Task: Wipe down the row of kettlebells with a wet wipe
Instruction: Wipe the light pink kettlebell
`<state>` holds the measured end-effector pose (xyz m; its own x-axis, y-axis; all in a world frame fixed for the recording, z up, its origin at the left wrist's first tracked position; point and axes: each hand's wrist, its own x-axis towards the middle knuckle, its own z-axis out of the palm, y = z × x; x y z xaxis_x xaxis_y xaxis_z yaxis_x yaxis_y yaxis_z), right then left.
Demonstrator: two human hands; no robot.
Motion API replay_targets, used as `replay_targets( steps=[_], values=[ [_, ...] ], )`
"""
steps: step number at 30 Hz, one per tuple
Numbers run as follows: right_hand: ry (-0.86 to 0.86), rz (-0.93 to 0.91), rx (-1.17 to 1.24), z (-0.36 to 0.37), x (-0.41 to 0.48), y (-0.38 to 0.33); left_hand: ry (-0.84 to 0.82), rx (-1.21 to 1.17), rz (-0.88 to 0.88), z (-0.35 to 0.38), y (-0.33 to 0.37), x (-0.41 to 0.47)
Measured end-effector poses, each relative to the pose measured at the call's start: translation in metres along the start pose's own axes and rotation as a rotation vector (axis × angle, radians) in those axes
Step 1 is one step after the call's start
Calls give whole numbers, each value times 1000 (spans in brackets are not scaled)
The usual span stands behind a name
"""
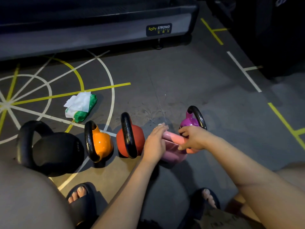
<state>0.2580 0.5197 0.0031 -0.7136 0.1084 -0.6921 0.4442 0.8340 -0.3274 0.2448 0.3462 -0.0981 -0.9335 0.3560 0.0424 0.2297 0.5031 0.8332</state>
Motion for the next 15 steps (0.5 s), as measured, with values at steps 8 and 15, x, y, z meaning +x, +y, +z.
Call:
replay_targets(
  steps=[8, 15],
  values=[
    [298, -41, 292, 1, -29, 30, -94, 74, 91, 19, 22, -21],
    [180, -217, 564, 10, -43, 31, -249, -379, 94, 41, 42, -40]
  ],
)
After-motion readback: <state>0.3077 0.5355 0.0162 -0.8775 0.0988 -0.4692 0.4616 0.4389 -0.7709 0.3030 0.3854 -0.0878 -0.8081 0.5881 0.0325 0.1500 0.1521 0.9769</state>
